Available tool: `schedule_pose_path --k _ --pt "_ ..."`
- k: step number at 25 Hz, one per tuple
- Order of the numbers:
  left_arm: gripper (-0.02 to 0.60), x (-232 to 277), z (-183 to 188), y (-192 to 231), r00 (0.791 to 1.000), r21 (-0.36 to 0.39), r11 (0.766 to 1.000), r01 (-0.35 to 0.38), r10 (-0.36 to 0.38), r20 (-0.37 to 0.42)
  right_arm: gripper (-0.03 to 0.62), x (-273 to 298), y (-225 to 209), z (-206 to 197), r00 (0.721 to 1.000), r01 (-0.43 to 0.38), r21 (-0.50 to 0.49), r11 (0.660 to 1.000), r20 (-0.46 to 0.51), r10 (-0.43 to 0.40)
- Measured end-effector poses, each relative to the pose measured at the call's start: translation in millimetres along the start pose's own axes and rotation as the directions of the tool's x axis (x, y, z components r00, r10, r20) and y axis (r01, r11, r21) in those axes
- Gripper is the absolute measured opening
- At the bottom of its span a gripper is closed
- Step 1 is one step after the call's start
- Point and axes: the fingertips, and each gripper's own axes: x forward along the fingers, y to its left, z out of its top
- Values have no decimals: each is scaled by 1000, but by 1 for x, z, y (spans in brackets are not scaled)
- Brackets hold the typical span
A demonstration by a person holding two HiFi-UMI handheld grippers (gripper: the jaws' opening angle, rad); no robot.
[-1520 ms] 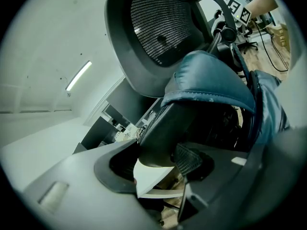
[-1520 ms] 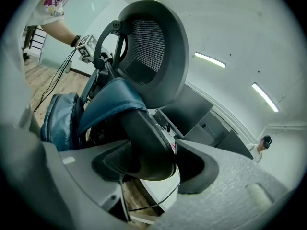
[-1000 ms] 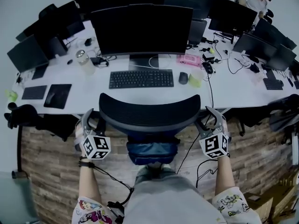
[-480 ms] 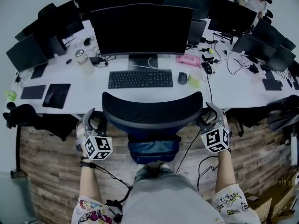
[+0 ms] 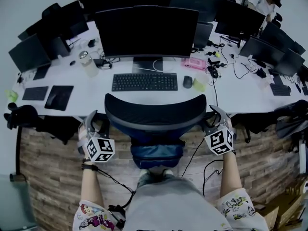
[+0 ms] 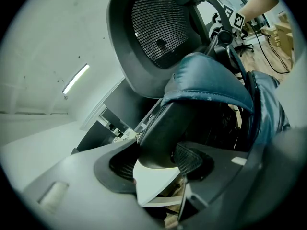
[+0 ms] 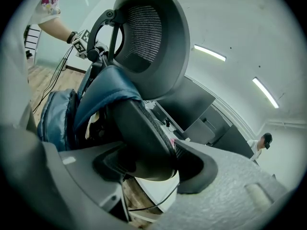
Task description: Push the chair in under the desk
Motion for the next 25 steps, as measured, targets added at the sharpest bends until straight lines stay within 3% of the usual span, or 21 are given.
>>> schedule_pose_path --k 9,14,25 --pt "252 -4 -2 -5 1000 31 999 15 -14 -16 276 0 1 -4 1000 -3 -1 1000 -9 3" --pt "282 -19 -2 -8 1000 -4 1000 16 -16 -17 282 -11 0 -4 1000 -3 -16 1000 -6 3" --pt "288 -55 17 -22 1000 -105 994 -8 8 3 283 -49 8 4 998 4 40 999 67 -6"
